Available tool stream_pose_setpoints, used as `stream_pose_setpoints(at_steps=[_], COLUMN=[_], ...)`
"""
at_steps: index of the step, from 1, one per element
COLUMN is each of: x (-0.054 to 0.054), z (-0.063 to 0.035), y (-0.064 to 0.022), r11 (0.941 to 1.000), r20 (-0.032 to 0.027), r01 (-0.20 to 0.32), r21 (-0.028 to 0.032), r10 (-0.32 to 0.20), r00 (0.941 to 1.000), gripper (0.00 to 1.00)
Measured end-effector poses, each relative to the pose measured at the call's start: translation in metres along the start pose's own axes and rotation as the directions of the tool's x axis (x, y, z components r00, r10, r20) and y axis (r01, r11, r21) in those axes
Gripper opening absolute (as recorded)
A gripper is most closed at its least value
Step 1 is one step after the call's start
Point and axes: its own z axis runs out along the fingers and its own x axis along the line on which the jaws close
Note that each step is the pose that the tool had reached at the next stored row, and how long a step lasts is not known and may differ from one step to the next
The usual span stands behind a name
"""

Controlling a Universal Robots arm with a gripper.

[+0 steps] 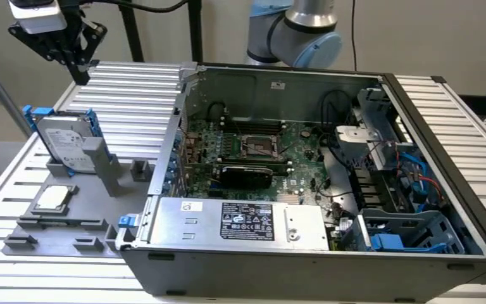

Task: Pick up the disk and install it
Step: 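Reach for the disk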

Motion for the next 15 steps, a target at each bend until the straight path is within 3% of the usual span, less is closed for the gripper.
stream_pose_setpoints(at_steps=[15], x=[0.069], z=[0.0064], y=[-0.0012], r11=[1.0], r20=[-0.0005], r01=[0.0], r21=[0.0001], r10=[0.0], r00=[1.0], gripper=[0.0])
